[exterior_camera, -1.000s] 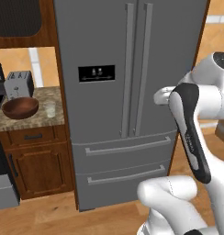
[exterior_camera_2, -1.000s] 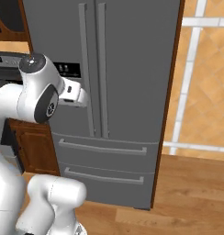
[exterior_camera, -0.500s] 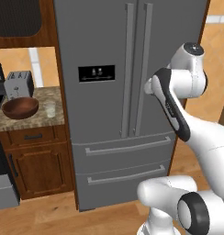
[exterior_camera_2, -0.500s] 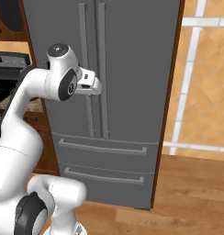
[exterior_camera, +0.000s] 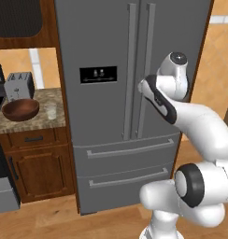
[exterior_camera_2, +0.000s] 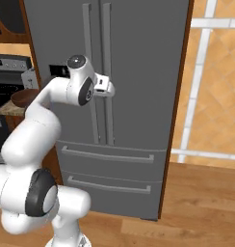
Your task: Grab a lemon wedge from the fridge and one ice cube from the ice bowl, and put them in the glass of lemonade.
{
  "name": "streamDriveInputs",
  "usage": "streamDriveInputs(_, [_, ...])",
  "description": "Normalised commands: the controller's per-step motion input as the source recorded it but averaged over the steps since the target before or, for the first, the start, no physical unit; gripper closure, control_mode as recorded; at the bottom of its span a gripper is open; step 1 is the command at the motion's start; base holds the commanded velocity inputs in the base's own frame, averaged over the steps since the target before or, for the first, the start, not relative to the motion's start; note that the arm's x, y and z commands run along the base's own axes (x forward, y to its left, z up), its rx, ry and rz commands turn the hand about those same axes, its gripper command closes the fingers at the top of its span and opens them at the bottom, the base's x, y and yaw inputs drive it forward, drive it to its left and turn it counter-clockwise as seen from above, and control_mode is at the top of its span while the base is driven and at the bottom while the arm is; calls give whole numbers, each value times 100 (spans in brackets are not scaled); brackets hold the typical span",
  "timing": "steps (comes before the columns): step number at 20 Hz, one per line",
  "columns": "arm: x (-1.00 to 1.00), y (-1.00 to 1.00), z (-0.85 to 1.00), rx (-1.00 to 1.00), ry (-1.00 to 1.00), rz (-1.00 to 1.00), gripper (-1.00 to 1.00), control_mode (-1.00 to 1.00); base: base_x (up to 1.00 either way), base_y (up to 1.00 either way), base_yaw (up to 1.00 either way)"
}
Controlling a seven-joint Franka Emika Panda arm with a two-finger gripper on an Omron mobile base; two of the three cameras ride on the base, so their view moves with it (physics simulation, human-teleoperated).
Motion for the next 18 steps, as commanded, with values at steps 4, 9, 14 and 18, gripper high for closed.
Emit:
streamDriveInputs(4, [100, 0, 0, 0, 0, -14, -100, -100, 0, 0, 0])
streamDriveInputs(9, [93, 0, -4, 5, -4, -3, -100, -100, 0, 0, 0])
streamDriveInputs(14, [11, -35, -5, 14, -8, 3, -100, -100, 0, 0, 0])
streamDriveInputs(18, [24, -39, -2, 3, 1, 7, -100, -100, 0, 0, 0])
